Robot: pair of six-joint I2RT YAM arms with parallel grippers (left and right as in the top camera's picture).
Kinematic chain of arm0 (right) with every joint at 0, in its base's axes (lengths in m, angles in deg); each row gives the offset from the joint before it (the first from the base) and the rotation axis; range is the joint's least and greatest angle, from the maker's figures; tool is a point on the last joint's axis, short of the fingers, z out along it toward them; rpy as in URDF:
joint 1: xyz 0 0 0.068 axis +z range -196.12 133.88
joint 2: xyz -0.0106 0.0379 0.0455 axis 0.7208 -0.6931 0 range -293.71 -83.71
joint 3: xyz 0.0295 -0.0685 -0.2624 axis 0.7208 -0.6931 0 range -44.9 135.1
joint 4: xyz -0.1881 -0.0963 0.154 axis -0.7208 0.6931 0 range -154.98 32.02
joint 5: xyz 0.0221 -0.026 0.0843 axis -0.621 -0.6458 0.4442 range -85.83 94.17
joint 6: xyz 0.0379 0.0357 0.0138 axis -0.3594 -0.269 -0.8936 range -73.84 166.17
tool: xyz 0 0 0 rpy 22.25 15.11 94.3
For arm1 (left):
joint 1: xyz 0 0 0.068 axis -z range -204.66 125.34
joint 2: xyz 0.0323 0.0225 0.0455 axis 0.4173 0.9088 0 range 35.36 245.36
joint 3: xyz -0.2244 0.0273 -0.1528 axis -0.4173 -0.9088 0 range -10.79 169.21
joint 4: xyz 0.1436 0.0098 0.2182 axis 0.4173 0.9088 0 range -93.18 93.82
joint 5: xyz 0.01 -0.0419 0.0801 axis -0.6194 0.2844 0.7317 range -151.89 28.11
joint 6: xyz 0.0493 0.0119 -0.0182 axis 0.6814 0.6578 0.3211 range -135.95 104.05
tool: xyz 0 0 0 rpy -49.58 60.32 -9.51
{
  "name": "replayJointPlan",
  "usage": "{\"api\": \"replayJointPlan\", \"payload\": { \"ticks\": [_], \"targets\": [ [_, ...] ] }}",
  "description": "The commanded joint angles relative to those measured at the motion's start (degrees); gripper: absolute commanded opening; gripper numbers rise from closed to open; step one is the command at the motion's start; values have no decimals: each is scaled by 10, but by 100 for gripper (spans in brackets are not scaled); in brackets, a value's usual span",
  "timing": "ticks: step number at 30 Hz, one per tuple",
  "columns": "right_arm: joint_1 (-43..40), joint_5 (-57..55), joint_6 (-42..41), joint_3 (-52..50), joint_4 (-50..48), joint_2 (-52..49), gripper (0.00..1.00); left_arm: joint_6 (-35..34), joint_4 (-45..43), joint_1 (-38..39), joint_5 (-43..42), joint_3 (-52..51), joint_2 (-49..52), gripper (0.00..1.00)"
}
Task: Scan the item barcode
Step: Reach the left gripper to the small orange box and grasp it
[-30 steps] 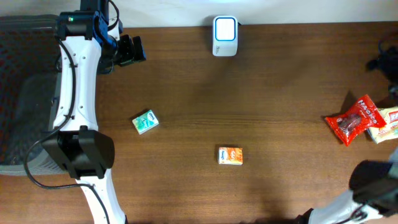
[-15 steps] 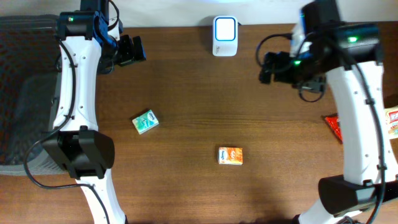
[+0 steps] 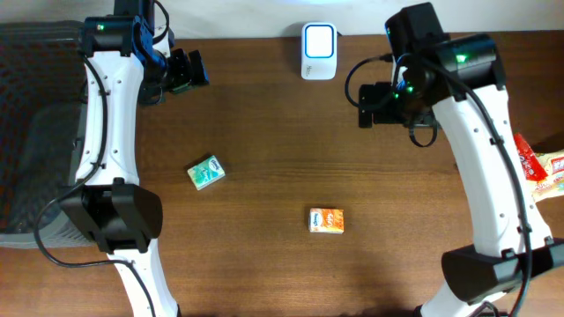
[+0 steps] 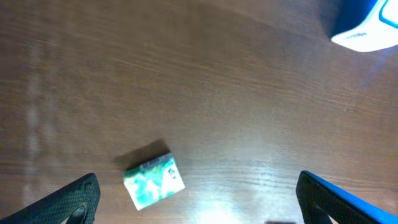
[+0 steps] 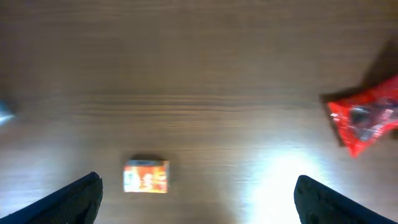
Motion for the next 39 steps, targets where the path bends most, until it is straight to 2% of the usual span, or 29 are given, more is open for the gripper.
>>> {"api": "replayJointPlan", "payload": {
  "ticks": [1, 4, 9, 12, 18, 24, 28, 32, 35, 39],
  "targets": [
    [1, -45, 5, -4, 1, -8, 99, 11, 24, 1, -97, 4, 0, 99],
    [1, -45, 5, -4, -3, -8, 98, 15, 27, 5, -97, 4, -4, 99],
    [1, -45, 5, -4, -15, -8, 98, 16, 30, 29, -16, 4, -53, 99],
    [1, -45, 5, -4, -15, -8, 99, 40, 39, 46, 0, 4, -81, 99],
    [1, -45, 5, -4, -15, -8, 99, 56, 124, 125, 1, -12, -82, 99],
    [1, -45, 5, -4, -15, -8, 98, 56, 101, 221, 70, -127, -81, 99],
    [1, -45, 5, -4, -15, -8, 99, 56, 56, 263, 68, -233, -81, 99],
    [1, -45, 5, -4, -15, -8, 99, 72, 1, 280, -28, -338, -81, 99],
    [1, -45, 5, -4, -15, -8, 98, 151, -65, 285, -181, -426, -81, 99],
    [1, -45, 5, -4, -15, -8, 98, 155, -134, 288, -258, -497, -81, 99]
  ]
}}
